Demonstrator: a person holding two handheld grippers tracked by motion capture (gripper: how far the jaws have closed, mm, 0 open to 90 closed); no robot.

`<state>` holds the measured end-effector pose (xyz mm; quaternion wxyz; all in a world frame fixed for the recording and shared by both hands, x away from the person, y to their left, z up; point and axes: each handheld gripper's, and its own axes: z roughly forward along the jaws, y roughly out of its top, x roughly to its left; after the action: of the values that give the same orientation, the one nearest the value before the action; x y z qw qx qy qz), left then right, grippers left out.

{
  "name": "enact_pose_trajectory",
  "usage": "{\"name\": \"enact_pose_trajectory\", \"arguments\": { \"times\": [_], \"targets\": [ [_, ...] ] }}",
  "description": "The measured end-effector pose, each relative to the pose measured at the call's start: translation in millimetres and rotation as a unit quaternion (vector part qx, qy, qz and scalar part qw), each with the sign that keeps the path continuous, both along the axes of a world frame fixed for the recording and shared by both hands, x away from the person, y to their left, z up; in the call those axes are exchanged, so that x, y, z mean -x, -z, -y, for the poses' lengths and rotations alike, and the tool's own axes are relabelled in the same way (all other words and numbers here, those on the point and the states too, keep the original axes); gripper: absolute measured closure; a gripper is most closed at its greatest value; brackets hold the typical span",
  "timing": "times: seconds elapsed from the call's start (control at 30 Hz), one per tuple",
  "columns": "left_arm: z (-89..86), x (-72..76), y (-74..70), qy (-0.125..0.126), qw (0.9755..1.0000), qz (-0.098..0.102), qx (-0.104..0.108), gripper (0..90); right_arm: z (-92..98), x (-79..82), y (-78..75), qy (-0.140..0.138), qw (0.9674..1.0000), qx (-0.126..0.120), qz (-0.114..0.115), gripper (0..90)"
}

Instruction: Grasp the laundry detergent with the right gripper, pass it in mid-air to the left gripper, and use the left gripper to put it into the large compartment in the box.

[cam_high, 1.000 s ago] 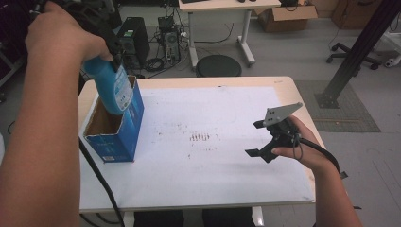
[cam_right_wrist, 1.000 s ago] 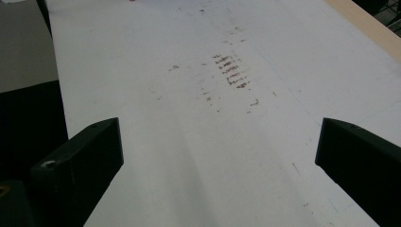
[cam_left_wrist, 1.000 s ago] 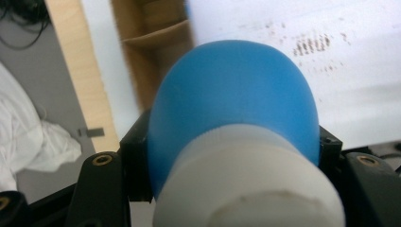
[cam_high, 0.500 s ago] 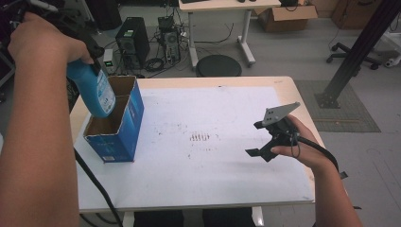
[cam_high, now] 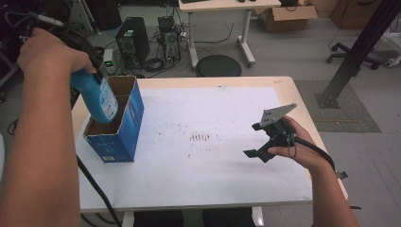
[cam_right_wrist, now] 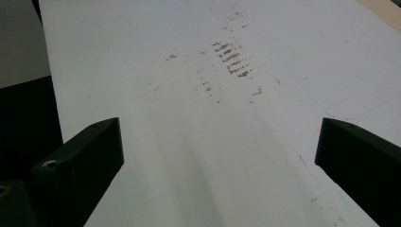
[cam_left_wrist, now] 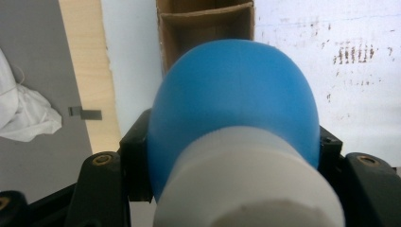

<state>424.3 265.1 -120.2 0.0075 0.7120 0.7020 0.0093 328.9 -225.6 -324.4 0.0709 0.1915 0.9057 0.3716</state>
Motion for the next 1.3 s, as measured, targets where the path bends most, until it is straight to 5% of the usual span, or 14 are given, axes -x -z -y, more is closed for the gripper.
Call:
{"name": "enact_pose_trajectory", "arguments": {
  "times": [1.3],
  "targets": [
    [-7.3, -11.3, 105.2, -0.008, 0.9992, -0.039, -0.001, 38.0, 0.3, 2.0, 5.5, -0.004, 1.0000, -0.006, -0.003, 2.0]
  ]
}}
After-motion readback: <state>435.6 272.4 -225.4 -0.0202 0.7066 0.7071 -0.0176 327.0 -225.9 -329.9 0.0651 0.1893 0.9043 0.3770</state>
